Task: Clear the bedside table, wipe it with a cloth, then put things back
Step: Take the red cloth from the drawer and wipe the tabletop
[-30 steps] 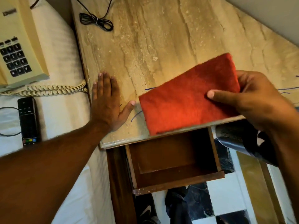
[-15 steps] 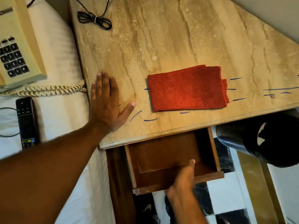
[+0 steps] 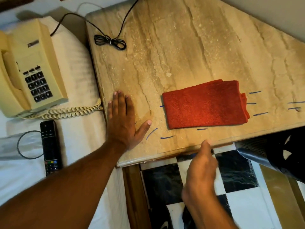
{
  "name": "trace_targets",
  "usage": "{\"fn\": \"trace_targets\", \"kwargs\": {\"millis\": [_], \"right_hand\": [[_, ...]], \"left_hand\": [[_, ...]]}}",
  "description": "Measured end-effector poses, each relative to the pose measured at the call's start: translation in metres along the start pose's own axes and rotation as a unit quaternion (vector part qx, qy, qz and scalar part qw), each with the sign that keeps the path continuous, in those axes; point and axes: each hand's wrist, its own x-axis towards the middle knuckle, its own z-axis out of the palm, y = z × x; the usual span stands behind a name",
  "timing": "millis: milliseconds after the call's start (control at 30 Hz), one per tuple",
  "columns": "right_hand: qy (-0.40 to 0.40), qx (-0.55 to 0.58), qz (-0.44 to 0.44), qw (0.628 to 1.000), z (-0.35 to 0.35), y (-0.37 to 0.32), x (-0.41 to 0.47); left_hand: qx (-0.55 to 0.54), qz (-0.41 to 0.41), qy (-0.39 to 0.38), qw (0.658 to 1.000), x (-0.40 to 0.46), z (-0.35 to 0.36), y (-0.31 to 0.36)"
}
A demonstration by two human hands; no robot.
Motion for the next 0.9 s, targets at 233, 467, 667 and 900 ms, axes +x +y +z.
{"fn": "trace_targets", "kwargs": {"millis": [233,467,667,900], "right_hand": [[-0.19,-0.605,-0.647,0.424,0.019,-0.092,0.085],[-0.186,-0.627,-0.665,0.361,0.051,-0.089,0.117],[-0.153,-0.605,-0.665,0.411,0.052,-0.077,0.113],[-0.211,-0.581,-0.628,0.473,0.065,0.038,0.029]], "left_hand": [[-0.002,-0.001,-0.002,1.0,0.0,0.001,-0.003],[-0.031,-0.004,-0.016,0.999,0.005,-0.013,-0.004],[-0.026,0.011,0.027,0.999,0.078,-0.025,-0.039],[-0.062,0.029,0.029,0.997,0.082,-0.019,-0.049]]}}
